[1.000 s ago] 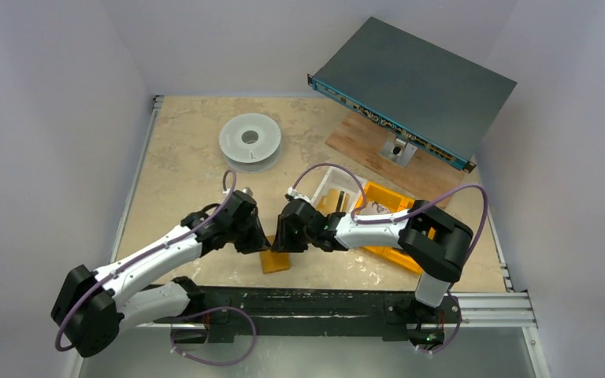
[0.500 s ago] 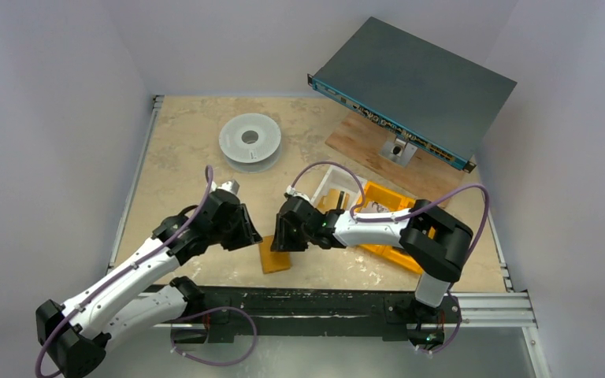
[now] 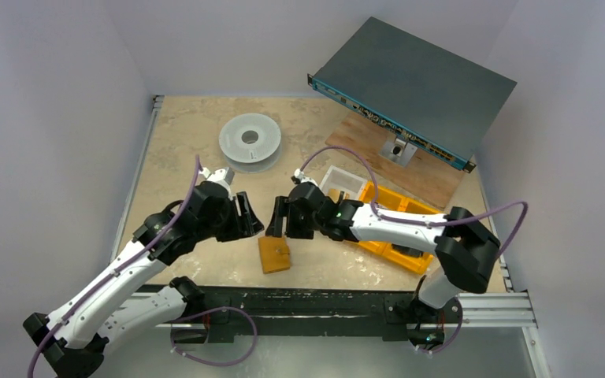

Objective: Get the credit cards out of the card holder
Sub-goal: Reset both arms

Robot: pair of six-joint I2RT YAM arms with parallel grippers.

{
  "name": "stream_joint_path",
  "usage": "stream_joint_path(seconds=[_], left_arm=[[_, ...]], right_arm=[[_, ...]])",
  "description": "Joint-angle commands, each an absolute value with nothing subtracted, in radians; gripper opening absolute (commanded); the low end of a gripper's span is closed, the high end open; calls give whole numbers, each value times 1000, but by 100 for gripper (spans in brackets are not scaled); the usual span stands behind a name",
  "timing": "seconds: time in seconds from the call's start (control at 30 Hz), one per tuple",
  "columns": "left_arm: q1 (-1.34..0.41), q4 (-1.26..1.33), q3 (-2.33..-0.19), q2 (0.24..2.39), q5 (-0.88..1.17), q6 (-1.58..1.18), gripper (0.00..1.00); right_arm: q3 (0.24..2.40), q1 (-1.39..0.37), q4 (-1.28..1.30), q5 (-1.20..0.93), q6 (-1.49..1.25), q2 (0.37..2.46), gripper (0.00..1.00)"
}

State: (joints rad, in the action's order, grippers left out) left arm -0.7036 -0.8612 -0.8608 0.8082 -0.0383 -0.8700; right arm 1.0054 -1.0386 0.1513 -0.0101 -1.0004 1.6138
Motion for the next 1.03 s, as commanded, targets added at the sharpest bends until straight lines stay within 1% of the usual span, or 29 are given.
stream_joint_path(seconds=[0.0,0.07,0.13,0.17,0.2,0.27,0.33,0.6,1.0], left_arm=[[-708,-900,-973,779,-91,-790,61],[-707,-928,-1012,768,-123,-769,71],[-708,-957,-1052,766,-149,-748,86],[-708,-979,-1074,769,-167,-740,92],[-707,-1002,-1100,774,-184,-735,95],[-707,-1051,-1151,787,-224,-726,98],[-706,-1086,-1181,793,-257,-719,100],[-706,-1123,-1219,795,-307,-703,100],[-704,-1112,-1208,799,-292,-699,100]], right_arm=[[1073,-1027,222,71,-958,1479,72],[1079,-1022,250,111,-945,1421,80],[1081,-1015,277,149,-930,1357,90],[1084,-1013,290,169,-922,1330,93],[1086,-1011,304,189,-914,1301,97],[1089,-1011,326,234,-894,1250,99],[1089,-1010,350,273,-881,1198,99],[1058,-1009,380,347,-850,1085,99],[1054,-1008,386,369,-837,1066,99]])
